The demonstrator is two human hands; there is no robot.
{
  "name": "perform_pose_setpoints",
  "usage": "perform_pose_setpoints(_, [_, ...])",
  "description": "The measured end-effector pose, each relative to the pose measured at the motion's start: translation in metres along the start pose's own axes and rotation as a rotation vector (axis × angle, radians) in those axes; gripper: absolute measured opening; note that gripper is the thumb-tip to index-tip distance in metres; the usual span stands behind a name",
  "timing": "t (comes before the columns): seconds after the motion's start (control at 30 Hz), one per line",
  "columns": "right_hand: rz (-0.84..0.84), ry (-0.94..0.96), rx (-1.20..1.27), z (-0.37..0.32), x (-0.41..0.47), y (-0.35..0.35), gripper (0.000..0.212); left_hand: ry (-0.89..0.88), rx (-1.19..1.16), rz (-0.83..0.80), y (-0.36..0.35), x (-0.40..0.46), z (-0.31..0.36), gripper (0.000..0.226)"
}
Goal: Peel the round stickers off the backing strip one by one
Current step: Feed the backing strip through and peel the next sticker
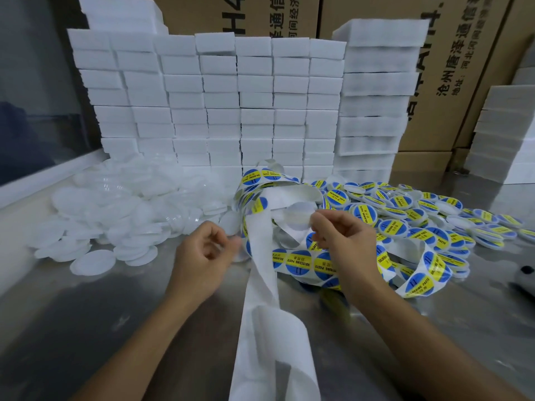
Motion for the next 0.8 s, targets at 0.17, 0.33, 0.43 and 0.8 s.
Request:
perform_pose_setpoints(0.17, [0.016, 0.033, 0.005, -0.004, 0.0, -0.001, 0.007, 0.062, 0.681, 0.595, 0.075, 0.01, -0.009, 0.016])
perform_pose_setpoints(0.33, [0.028, 0.047, 0.01, -0.007, 0.0, 0.001, 0.009, 0.585, 0.857, 0.515, 0.119, 0.015, -0.062, 0.083])
perform_pose_setpoints(0.43, [0.015, 0.06, 0.006, -0.009, 0.0, 0.0, 0.013, 0.653, 0.955, 0.447, 0.116, 0.015, -0.07, 0.082])
perform_pose_setpoints(0.8, [-0.047, 0.086, -0.028, -0.012, -0.003, -0.006, 0.018, 0.179, 1.227, 0.392, 0.052, 0.013, -0.022, 0.053])
Point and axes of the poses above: each hand's wrist, its own x-axis towards the middle knuckle, its own y-axis out of the back of the hand, z = x × y, the point moved 8 cm from there along x, towards the middle knuckle, and after that the axes turned 13 degrees about y, right-handed, at the moved point
